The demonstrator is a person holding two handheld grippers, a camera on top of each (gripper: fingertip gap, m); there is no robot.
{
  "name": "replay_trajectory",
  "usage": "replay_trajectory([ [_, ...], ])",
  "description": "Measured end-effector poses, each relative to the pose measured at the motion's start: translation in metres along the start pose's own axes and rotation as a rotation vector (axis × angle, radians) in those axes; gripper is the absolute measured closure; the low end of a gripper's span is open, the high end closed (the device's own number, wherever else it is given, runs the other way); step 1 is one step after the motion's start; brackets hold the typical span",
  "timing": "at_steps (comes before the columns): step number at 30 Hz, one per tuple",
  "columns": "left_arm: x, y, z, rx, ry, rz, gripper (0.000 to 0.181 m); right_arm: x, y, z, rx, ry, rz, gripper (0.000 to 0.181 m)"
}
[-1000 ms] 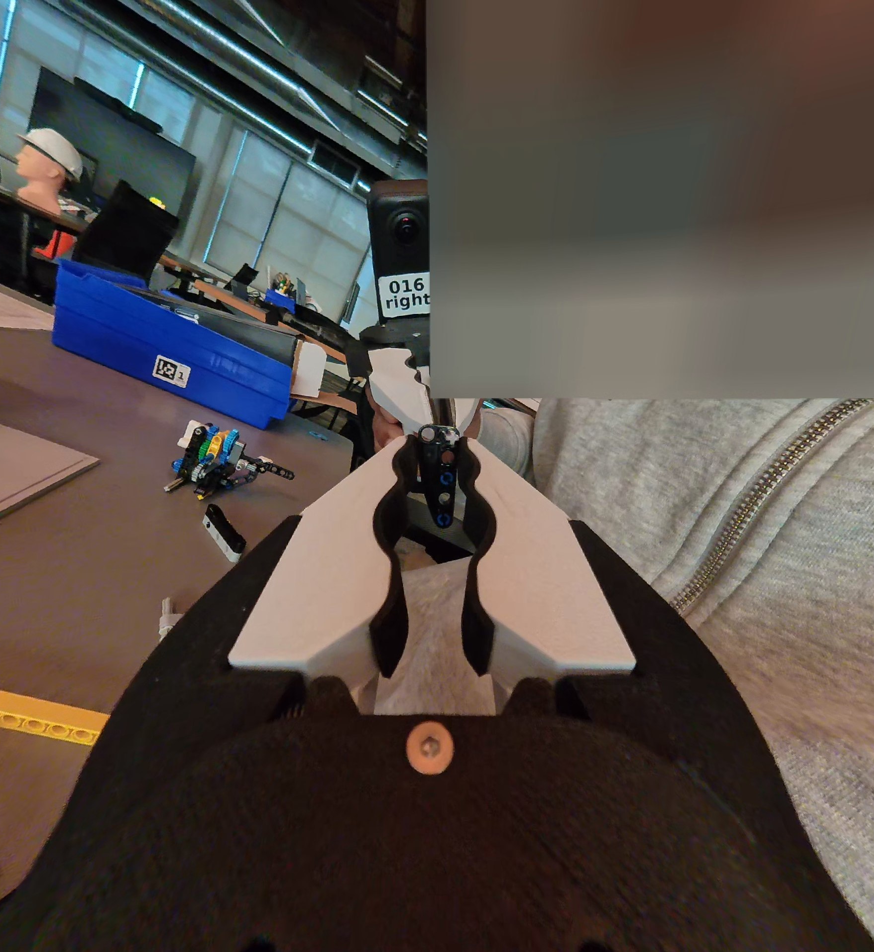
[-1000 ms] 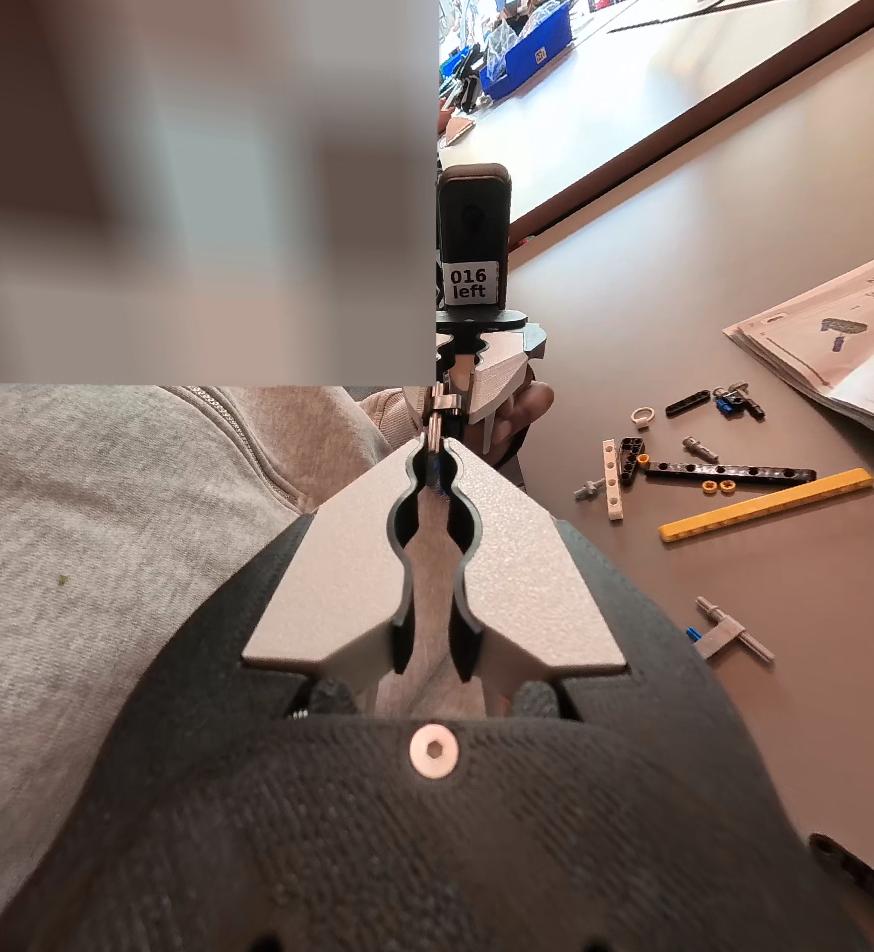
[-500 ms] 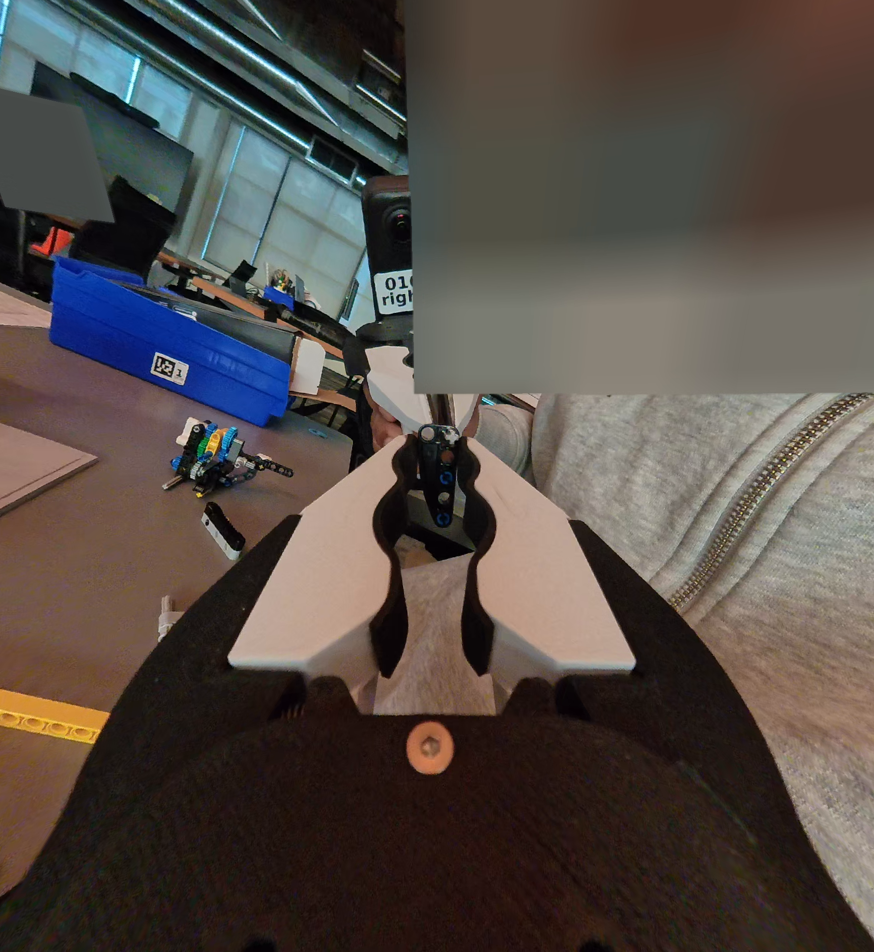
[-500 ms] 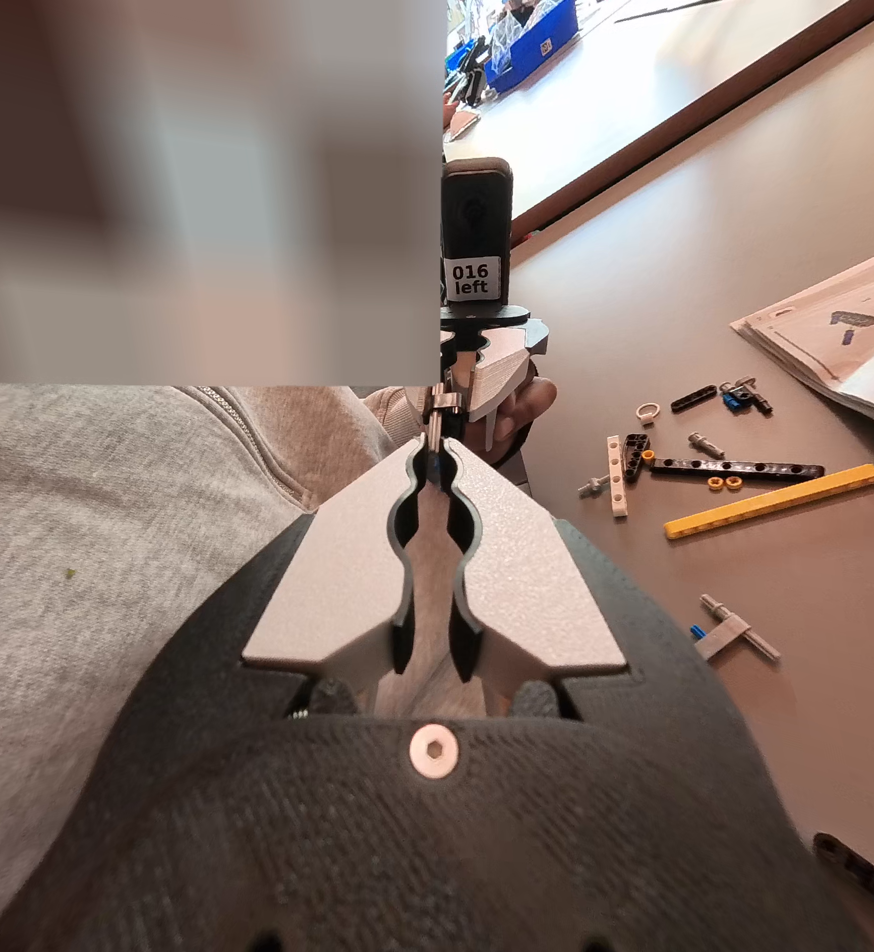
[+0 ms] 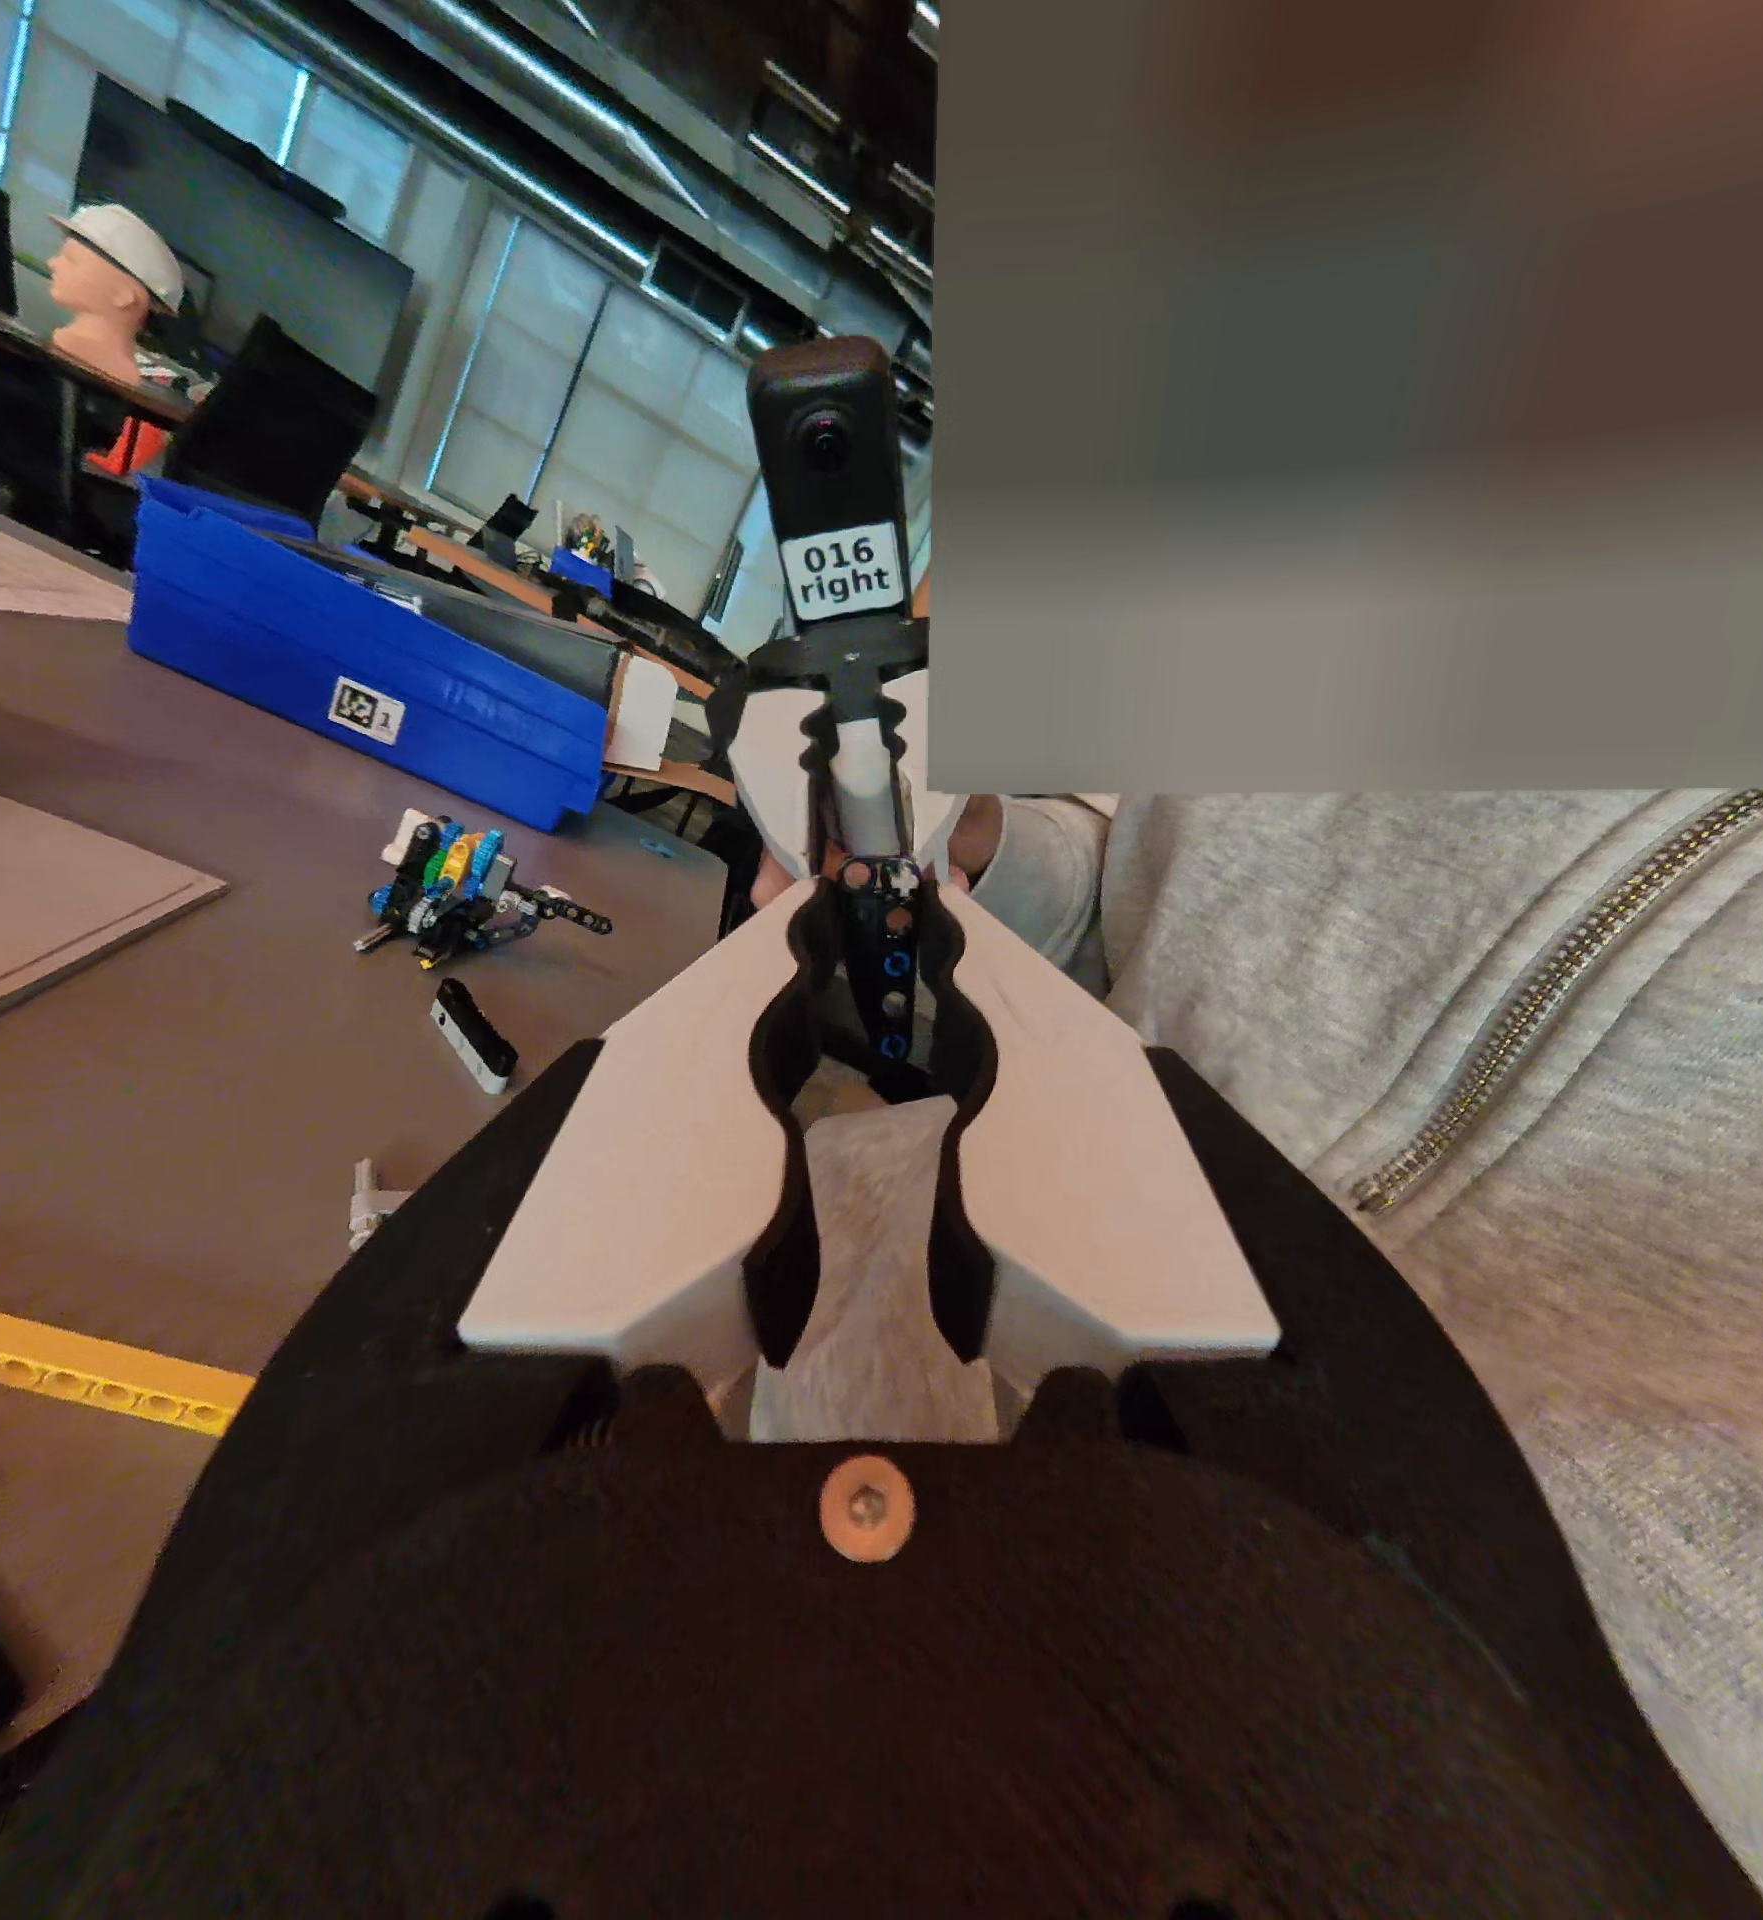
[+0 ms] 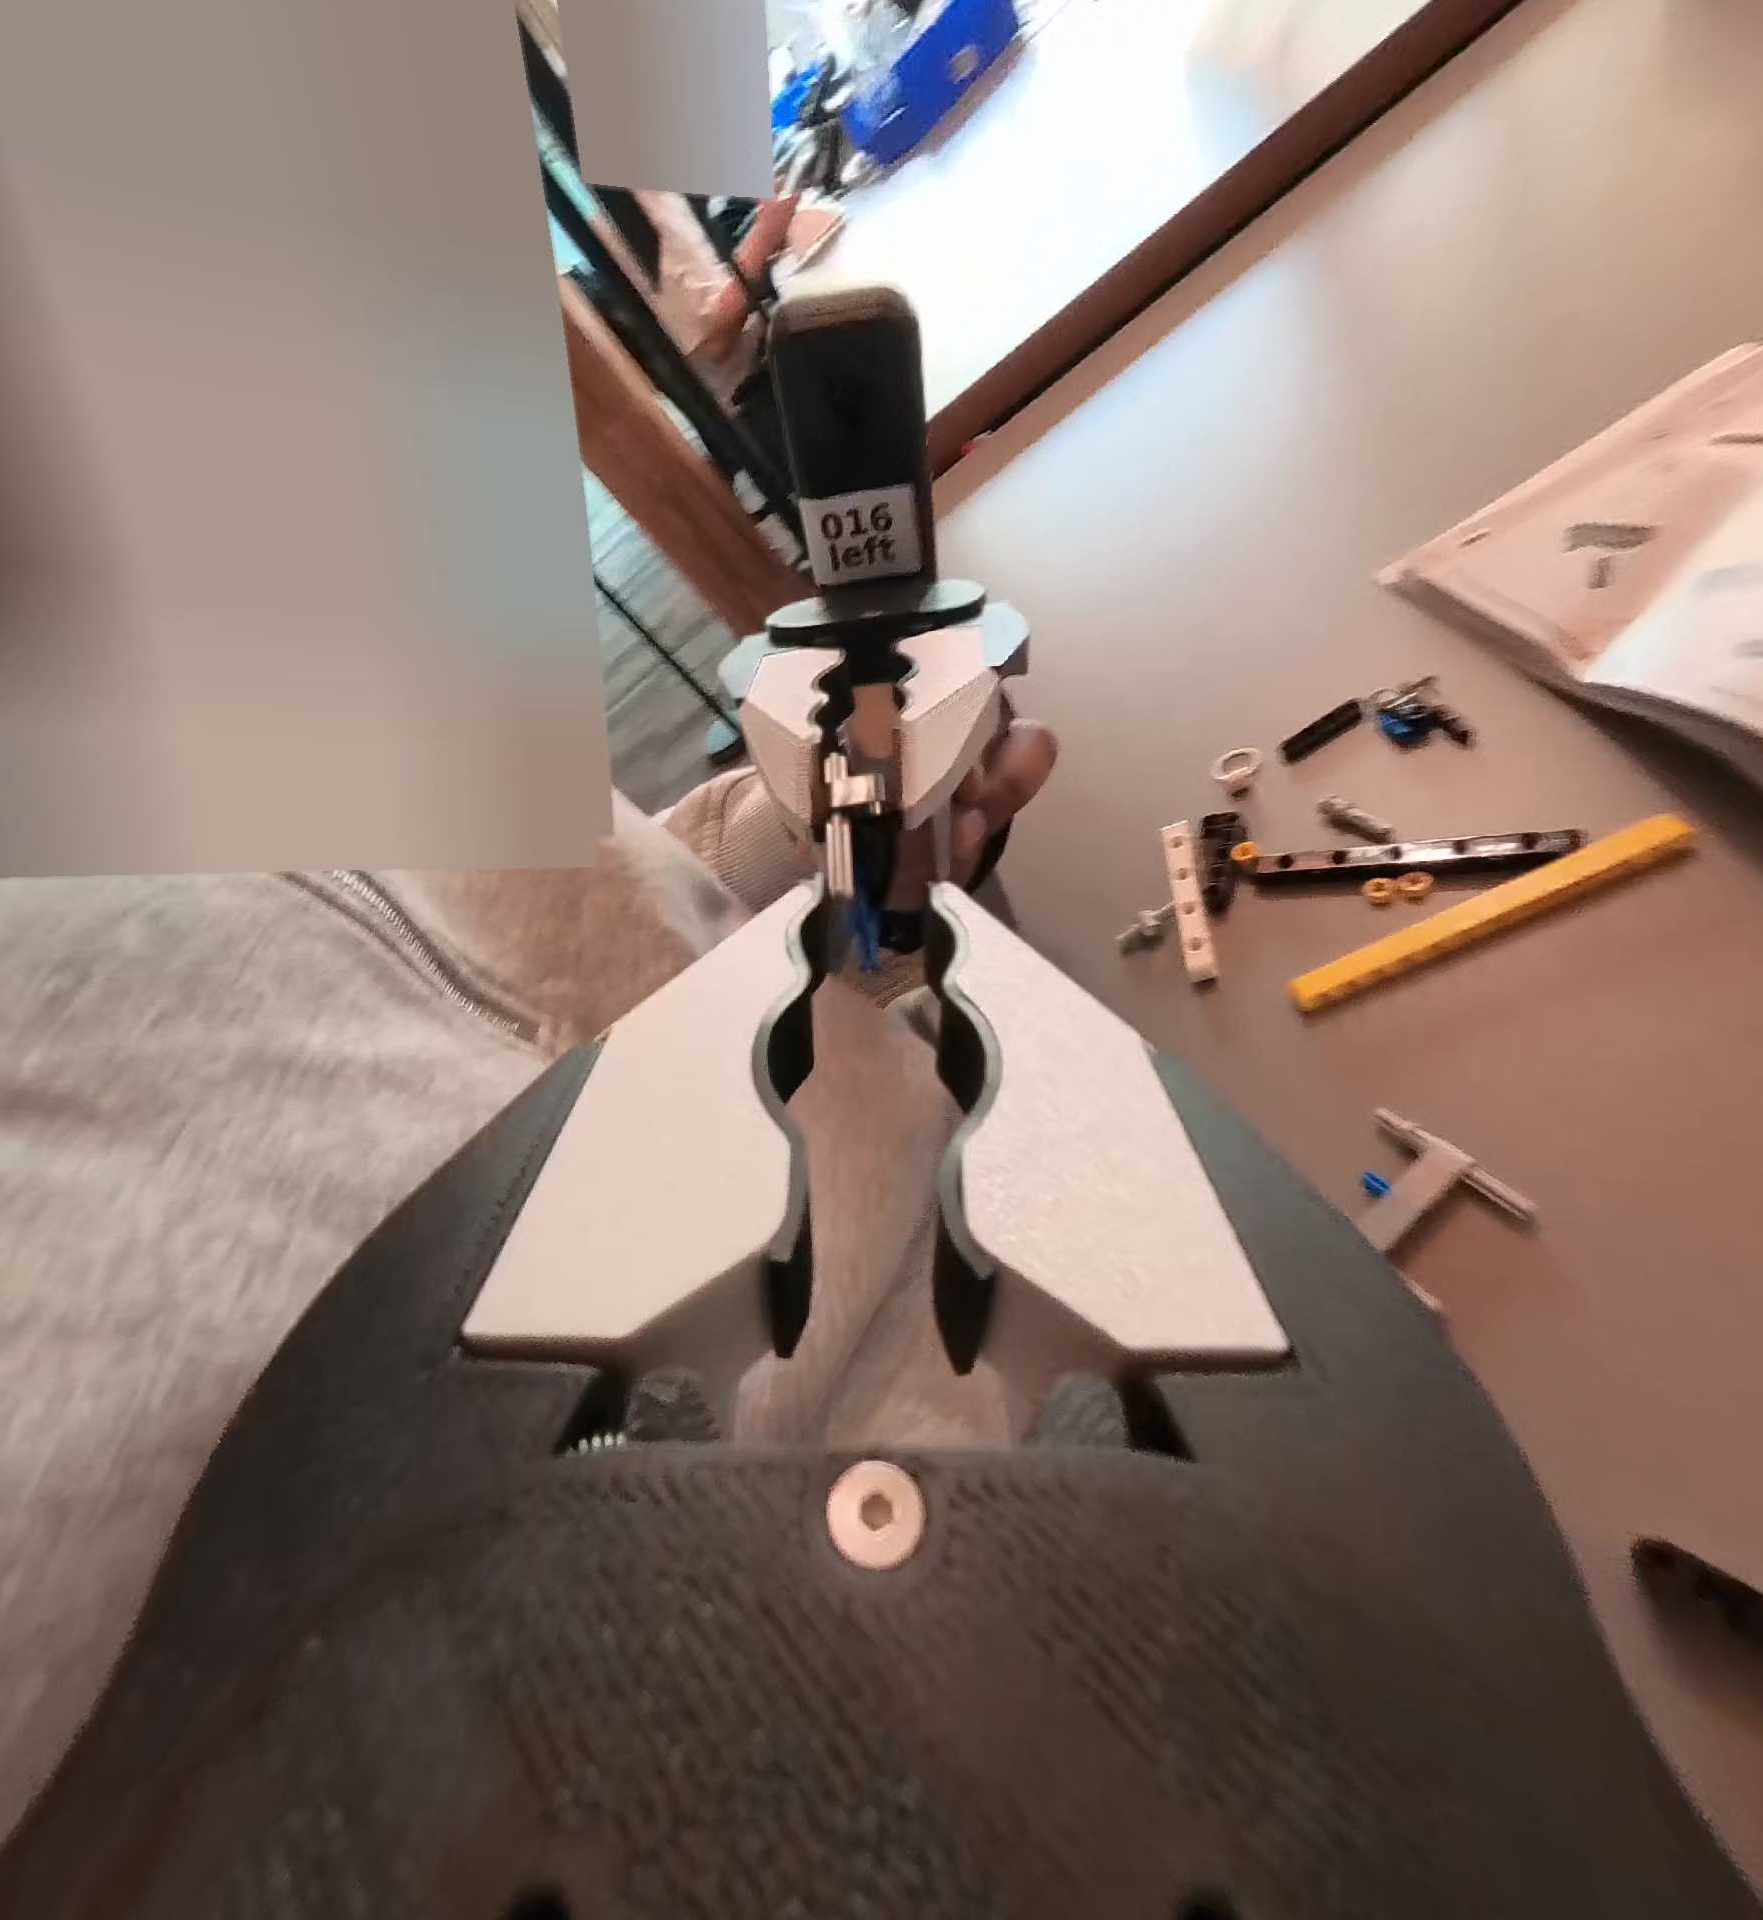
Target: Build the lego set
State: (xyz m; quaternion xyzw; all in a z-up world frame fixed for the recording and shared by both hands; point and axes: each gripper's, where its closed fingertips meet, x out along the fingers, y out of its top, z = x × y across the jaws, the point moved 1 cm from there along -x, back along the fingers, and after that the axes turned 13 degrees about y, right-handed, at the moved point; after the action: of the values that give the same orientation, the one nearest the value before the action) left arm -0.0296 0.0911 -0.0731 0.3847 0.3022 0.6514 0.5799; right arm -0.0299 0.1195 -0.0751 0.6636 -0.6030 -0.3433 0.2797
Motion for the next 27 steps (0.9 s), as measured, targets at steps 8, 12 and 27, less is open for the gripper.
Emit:
replay_trajectory([
  [8,-0.008,0.01,0.006,-0.062,-0.06,0.067,0.17,-0.028,0.021,0.004,-0.057,-0.096,0.145,0.168],
  [12,-0.003,0.007,0.001,-0.073,-0.049,0.059,0.17,-0.044,0.023,0.021,-0.17,-0.224,0.182,0.166],
  [27,0.022,-0.017,-0.046,-0.05,0.177,-0.022,0.17,-0.04,-0.049,0.07,-0.516,-0.445,0.02,0.149],
])
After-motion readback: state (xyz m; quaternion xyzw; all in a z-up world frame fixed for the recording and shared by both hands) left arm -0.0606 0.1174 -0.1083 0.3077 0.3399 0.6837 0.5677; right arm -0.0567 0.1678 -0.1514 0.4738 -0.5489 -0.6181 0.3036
